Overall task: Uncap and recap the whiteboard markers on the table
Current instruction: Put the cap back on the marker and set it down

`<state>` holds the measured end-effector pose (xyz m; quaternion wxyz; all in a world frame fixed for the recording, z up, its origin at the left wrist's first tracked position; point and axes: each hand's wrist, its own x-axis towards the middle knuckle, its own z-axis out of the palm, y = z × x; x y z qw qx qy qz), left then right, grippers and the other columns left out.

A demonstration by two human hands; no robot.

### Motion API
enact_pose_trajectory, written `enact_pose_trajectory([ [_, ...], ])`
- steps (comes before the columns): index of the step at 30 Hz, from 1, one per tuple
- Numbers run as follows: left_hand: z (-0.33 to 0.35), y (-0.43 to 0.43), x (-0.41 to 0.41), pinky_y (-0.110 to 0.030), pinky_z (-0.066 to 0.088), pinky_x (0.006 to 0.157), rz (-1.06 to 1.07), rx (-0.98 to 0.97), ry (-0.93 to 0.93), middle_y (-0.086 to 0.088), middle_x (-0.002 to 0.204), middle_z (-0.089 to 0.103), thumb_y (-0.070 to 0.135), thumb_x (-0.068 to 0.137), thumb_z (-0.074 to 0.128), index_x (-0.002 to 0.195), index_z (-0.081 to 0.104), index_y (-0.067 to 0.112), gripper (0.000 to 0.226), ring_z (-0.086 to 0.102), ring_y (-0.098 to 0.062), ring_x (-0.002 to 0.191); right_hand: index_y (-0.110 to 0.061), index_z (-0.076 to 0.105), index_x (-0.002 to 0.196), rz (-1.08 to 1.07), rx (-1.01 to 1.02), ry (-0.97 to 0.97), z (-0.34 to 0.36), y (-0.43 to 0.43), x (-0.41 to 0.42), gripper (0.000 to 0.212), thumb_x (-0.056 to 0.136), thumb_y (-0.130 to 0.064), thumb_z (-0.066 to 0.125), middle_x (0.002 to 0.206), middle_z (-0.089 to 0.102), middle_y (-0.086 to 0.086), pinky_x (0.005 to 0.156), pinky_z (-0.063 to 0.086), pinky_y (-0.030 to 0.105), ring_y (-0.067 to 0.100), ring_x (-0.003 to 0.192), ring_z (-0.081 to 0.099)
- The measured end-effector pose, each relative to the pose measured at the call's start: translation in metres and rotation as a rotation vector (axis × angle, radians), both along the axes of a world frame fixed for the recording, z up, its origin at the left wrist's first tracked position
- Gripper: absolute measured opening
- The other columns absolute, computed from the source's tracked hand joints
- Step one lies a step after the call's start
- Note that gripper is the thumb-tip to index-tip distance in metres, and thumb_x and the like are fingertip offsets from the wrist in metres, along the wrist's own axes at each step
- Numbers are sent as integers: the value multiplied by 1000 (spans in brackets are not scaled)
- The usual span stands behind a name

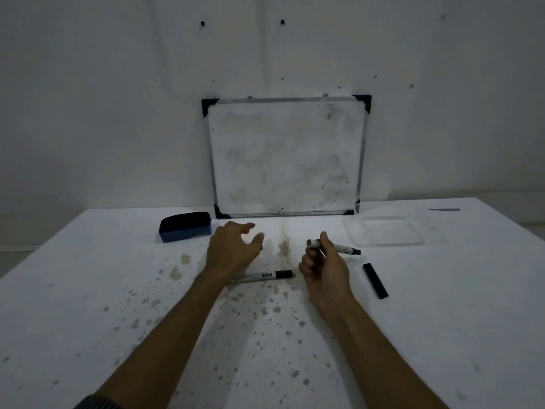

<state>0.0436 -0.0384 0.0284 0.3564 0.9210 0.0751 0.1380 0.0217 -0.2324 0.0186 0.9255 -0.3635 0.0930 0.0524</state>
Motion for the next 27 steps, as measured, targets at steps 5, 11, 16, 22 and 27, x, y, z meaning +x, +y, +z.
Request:
enact_pose_trajectory([
  [5, 16, -52, -49, -39, 51, 104, -129, -1264, 11, -14, 119, 76, 39, 107, 44, 121, 69, 4, 45, 68, -30, 118, -11, 62, 76, 29, -58, -47, 12, 6, -10, 32, 102, -31, 60, 64, 52, 2, 52, 34, 26, 12, 48, 42],
  [11, -2, -59, -64, -47, 41, 116, -155, -1784, 75, -19, 132, 69, 53, 106, 30, 130, 66, 1, 68, 62, -36, 129, -22, 61, 93, 35, -991, -572, 5, 29, -51, 13, 102, -31, 59, 79, 71, -5, 61, 56, 20, 2, 62, 68],
  [16, -10, -50, -64, -46, 45, 111, -218, -1883, 105, -21, 135, 67, 56, 105, 24, 130, 69, 2, 75, 60, -37, 131, -16, 63, 108, 148, -1297, -686, -10, 43, -55, 25, 101, -40, 58, 86, 73, -2, 64, 54, 14, 0, 66, 65],
  [22, -16, -51, -66, -45, 41, 116, -321, -1893, 140, -19, 135, 68, 61, 102, 26, 125, 72, 2, 78, 64, -35, 127, -5, 61, 127, 29, -1403, -779, -15, 48, -58, 37, 102, -32, 57, 94, 75, 5, 75, 60, 27, 7, 74, 69],
  [27, -15, -46, -63, -50, 38, 118, -359, -1925, 189, -22, 140, 63, 68, 99, 25, 131, 68, 2, 85, 58, -39, 132, -5, 64, 113, -83, -1320, -815, -14, 42, -54, 31, 100, -33, 59, 86, 67, -6, 66, 55, 15, 0, 68, 63],
])
